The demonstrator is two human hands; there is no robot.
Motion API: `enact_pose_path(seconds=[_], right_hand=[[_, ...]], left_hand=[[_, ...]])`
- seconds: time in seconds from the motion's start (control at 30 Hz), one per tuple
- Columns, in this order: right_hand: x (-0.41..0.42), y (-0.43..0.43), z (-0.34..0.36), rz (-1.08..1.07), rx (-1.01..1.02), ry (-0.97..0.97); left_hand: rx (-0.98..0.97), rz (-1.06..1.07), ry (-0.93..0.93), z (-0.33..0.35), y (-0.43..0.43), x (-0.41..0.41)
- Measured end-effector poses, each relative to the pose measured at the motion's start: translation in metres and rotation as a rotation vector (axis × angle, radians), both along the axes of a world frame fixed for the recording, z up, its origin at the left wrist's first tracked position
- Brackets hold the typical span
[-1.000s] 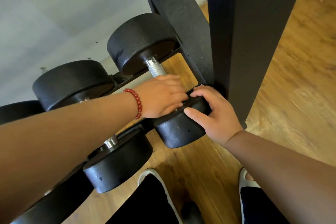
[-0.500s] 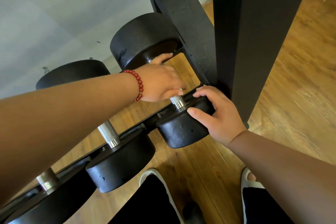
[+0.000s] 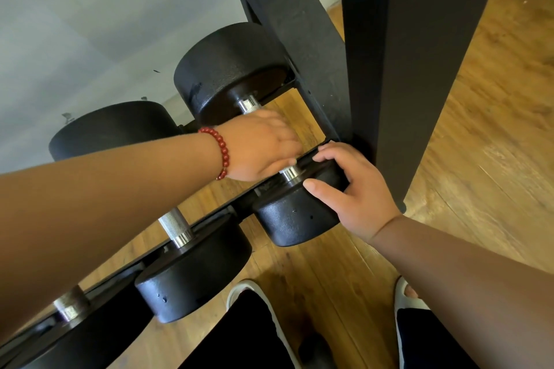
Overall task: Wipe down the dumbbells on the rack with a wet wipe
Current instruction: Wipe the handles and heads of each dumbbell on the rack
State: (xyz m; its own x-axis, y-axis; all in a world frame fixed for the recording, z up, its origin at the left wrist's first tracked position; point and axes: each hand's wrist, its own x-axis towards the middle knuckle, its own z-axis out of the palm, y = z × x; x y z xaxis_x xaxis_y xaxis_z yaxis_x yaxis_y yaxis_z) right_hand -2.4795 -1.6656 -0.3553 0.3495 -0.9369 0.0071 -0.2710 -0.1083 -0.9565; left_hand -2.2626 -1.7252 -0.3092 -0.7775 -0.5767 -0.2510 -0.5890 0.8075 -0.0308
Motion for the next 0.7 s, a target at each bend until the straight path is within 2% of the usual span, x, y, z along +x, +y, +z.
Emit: enact_pose_path(seconds=[0.13,0.33,0.47,0.6,0.7], right_hand=[[0.000,0.000,0.000,0.000,-0.007,-0.003],[-0.001,-0.001,0.000,0.009,-0.014,0.028],[-0.003,-0.002,0.005,0.060,-0.021,0.112],[-0.007,-0.009,0.019,0.181,-0.024,0.245],[0.001,-0.016,0.041,0.117,0.045,0.149]], left_hand=[[-0.026,0.010,0.072,-0.002,0.003,0.008],[-0.045,0.251,0.279,-0.016,0.031,0.003],[0.100,0.558,0.582,-0.010,0.050,-0.002],[0.240,0.961,0.819,0.011,0.074,-0.013],[0.235,1.153,0.988,0.023,0.083,-0.021]])
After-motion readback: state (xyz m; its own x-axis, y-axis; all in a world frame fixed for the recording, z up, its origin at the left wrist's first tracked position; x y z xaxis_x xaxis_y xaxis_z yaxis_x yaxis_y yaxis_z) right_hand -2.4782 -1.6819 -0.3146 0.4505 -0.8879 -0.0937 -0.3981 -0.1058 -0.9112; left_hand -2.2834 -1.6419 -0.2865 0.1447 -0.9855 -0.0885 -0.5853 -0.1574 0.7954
